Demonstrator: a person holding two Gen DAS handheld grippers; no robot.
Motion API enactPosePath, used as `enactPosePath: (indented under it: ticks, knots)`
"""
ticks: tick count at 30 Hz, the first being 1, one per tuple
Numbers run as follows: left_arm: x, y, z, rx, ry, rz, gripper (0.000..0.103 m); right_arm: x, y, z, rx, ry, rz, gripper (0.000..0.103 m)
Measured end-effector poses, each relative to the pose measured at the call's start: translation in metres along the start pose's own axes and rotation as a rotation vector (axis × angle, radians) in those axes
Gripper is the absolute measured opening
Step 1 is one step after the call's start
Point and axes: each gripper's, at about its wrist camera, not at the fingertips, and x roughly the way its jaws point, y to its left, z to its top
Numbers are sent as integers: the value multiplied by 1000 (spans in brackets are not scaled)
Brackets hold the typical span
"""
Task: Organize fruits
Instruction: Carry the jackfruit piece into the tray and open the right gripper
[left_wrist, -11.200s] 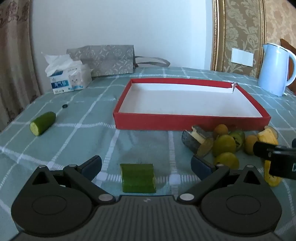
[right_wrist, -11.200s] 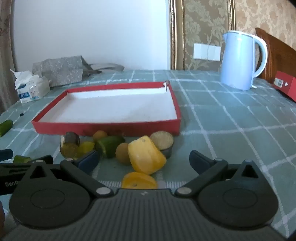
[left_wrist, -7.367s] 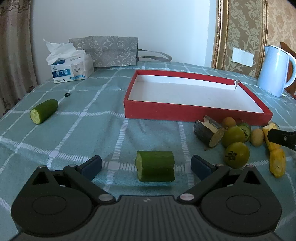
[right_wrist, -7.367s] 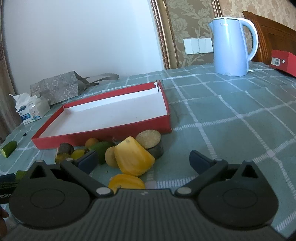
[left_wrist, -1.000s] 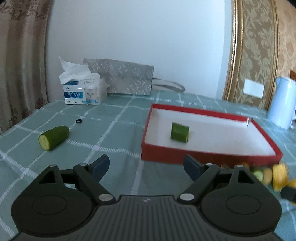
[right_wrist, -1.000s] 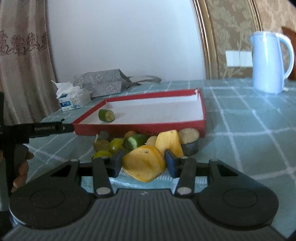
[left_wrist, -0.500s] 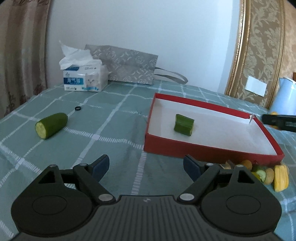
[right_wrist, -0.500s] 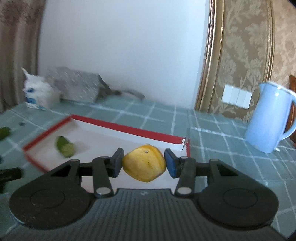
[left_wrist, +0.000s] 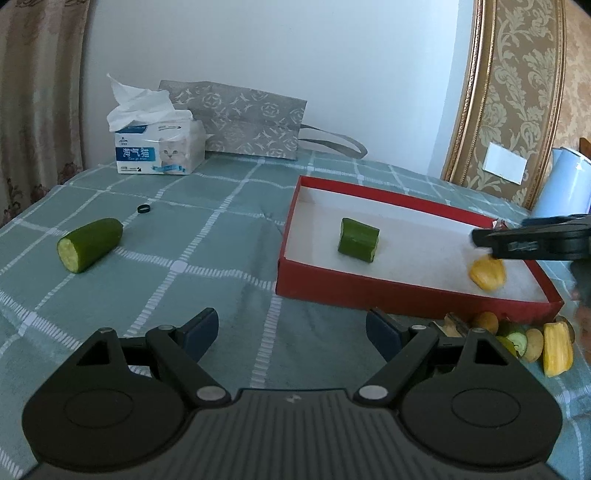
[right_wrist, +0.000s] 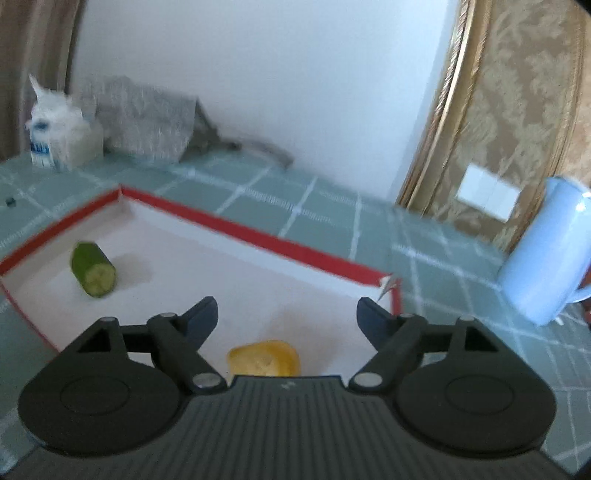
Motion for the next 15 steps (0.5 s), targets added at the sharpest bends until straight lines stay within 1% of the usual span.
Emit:
enactPosePath:
  ticks: [1, 3, 5, 6, 8, 10, 12, 15]
  knots:
    - [0, 0, 0, 1, 0, -4, 87, -12, -3, -1, 14, -25, 12, 82]
    - [-1, -1, 0, 6, -3, -19, 87, -43, -11, -10, 51, -78, 41, 89]
    - [-3, -3, -1, 15, -8, -27, 87, -76, -19, -24, 90, -151, 48, 99]
    - [-3, -4, -1, 22, -10, -31, 87, -92, -22, -34, 106, -189, 49, 101]
    - [-3, -7, -1, 30, -6, -45, 87, -119, -27, -55, 147, -274, 17, 103]
    - [-1, -11, 0, 24, 8, -68, 87, -138, -27, -76, 176, -348, -50, 103]
    - [1, -12, 1, -23, 28, -87, 87, -143, -25, -89, 190, -375, -106, 103]
    - [6, -16, 2, -97, 71, -112, 87, -137, -25, -94, 183, -341, -147, 103]
